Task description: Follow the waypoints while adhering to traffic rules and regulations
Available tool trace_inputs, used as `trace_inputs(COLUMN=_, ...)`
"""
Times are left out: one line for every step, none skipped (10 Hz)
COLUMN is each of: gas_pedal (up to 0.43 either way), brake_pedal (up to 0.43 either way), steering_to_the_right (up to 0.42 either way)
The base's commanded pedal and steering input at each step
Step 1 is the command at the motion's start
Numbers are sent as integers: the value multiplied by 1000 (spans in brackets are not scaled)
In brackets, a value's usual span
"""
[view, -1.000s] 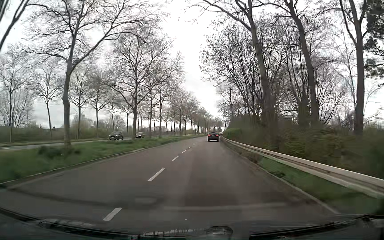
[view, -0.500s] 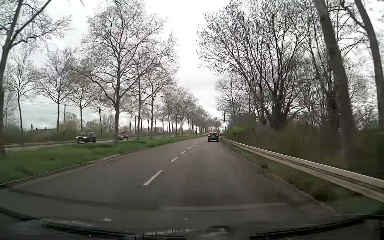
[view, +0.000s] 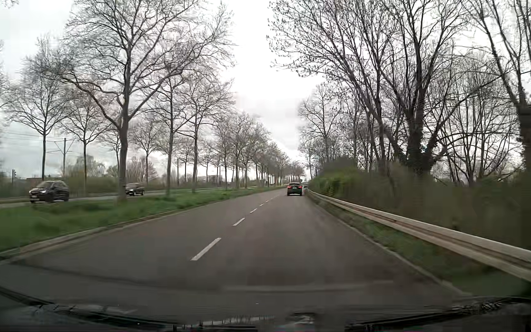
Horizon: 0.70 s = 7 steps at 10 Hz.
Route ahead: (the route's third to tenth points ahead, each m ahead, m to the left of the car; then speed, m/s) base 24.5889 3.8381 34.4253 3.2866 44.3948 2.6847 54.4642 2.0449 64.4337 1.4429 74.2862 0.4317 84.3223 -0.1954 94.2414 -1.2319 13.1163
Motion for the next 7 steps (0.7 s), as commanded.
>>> trace_inputs(gas_pedal=130, brake_pedal=0, steering_to_the_right=8)
trace_inputs(gas_pedal=130, brake_pedal=0, steering_to_the_right=8)
trace_inputs(gas_pedal=130, brake_pedal=0, steering_to_the_right=8)
trace_inputs(gas_pedal=130, brake_pedal=0, steering_to_the_right=8)
trace_inputs(gas_pedal=130, brake_pedal=0, steering_to_the_right=8)
trace_inputs(gas_pedal=130, brake_pedal=0, steering_to_the_right=8)
trace_inputs(gas_pedal=130, brake_pedal=0, steering_to_the_right=8)
